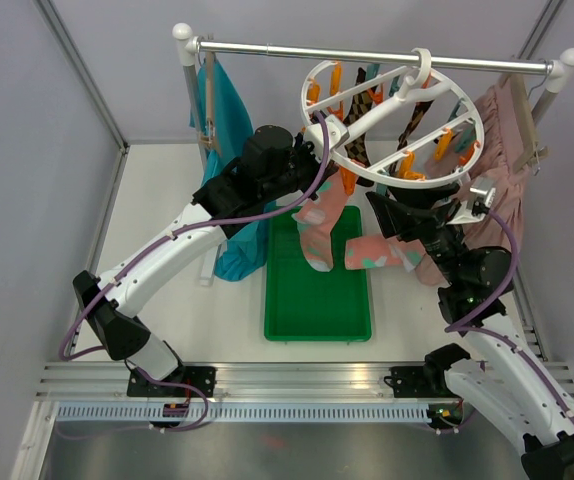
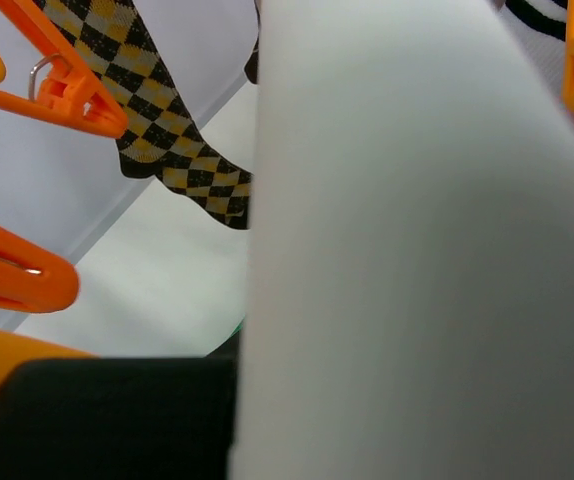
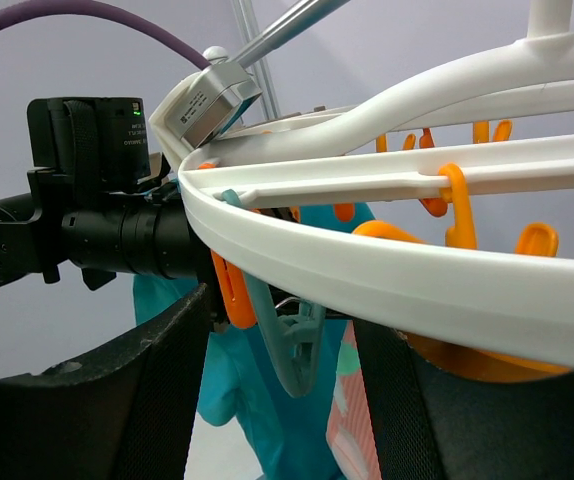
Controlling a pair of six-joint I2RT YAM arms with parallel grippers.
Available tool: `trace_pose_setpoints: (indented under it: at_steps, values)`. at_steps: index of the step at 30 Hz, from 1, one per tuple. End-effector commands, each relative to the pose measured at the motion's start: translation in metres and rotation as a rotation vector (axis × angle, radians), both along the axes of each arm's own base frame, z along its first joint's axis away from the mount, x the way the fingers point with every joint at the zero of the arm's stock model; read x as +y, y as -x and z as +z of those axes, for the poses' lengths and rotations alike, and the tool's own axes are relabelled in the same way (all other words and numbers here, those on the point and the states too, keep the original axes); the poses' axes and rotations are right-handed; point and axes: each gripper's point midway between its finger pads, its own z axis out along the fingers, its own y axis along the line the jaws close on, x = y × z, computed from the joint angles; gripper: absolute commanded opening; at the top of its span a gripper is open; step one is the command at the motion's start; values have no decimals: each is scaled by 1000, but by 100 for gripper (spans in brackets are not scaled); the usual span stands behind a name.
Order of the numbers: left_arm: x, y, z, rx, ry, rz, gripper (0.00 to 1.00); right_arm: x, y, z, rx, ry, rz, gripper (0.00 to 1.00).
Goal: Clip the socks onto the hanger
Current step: Clamp the sock onto the hanger.
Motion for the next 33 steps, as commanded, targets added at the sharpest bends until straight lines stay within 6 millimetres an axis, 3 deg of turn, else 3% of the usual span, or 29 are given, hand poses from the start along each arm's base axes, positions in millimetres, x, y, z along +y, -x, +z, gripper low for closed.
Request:
trace_pose_setpoints:
  at_steps: [1, 15, 29, 33]
  values:
    - [-2, -1, 27, -72, 29, -3, 2, -1, 11, 21, -73, -43, 21, 64]
    - [0, 0, 29, -75, 32, 0, 2, 3, 15, 25, -70, -120, 87, 58]
    - [0, -1, 25, -69, 29, 1, 2, -2, 9, 22, -22, -154, 61, 33]
    - [-1, 0, 22, -58, 30, -1, 2, -5, 4, 20, 5, -165, 35, 19]
